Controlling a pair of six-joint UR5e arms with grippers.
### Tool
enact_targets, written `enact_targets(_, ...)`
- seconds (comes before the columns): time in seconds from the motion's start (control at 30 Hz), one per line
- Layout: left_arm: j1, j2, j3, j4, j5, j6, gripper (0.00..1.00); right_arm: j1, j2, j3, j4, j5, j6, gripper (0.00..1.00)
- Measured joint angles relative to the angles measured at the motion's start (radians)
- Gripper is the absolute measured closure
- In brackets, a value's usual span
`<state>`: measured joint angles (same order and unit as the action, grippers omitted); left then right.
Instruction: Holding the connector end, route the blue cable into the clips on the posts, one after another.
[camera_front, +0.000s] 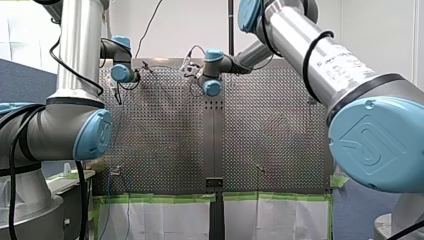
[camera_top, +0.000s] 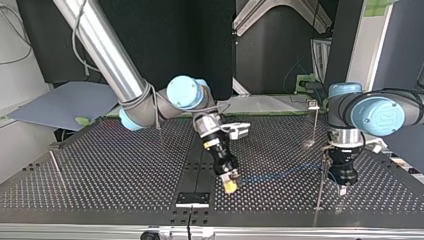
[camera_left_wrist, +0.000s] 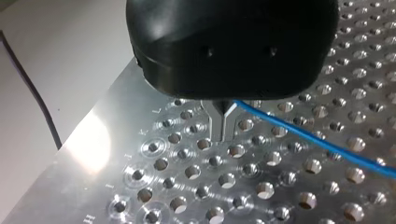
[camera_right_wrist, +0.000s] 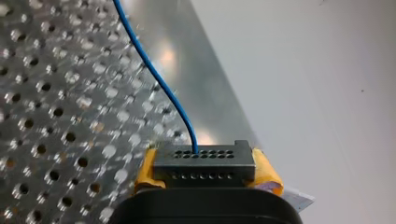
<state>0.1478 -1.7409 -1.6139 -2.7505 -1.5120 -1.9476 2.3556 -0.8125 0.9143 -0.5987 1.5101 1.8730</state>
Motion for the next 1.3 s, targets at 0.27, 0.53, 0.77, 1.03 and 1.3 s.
enact_targets(0.27,0.002,-0.001,0.000,0.011,0.006,-0.012,1.00,-0.009,0.012,-0.014,0.021,-0.005,0.002,1.00)
enact_targets(0.53,-0.005,-0.001,0.001,0.008,0.020,-0.028,0.33,-0.008,0.012,-0.014,0.044,-0.007,-0.005,1.00)
enact_targets(0.77,-0.006,0.000,0.001,-0.009,-0.014,-0.033,0.01,-0.005,0.004,-0.015,0.077,-0.007,-0.020,1.00)
enact_targets(1.03,-0.003,0.001,0.001,-0.043,-0.059,-0.031,0.01,-0.009,0.001,-0.014,0.083,-0.006,-0.023,1.00)
enact_targets(1.3,-0.009,0.001,0.000,-0.114,-0.102,-0.038,0.01,-0.012,0.001,-0.014,0.083,-0.007,-0.023,1.00)
